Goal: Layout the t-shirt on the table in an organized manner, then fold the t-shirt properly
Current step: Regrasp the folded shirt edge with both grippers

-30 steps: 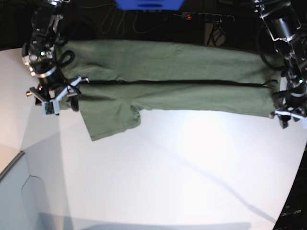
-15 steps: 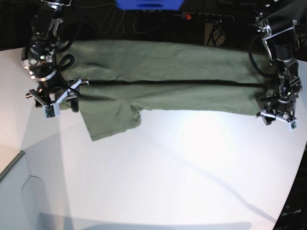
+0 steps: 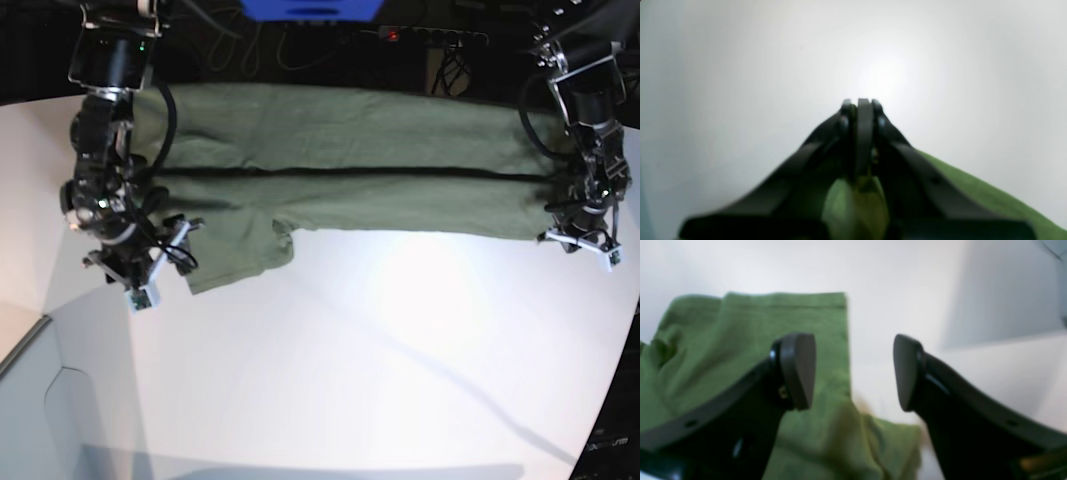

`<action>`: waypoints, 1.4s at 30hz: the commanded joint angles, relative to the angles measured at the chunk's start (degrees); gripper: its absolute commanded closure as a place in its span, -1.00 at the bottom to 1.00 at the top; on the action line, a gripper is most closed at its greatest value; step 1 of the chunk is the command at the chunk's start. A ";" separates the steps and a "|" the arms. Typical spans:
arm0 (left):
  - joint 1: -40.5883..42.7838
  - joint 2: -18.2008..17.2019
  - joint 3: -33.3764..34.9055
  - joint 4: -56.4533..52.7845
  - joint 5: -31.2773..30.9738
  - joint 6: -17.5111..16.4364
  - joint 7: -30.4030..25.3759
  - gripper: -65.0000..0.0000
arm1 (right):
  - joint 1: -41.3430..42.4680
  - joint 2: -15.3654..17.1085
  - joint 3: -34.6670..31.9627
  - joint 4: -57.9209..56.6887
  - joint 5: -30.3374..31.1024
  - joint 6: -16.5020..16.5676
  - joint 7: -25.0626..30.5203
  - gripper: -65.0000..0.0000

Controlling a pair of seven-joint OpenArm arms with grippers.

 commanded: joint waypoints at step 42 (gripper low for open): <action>-0.90 -1.10 -0.07 14.27 0.27 0.15 0.93 1.00 | 13.19 1.70 -7.06 -7.63 0.01 0.05 0.25 1.00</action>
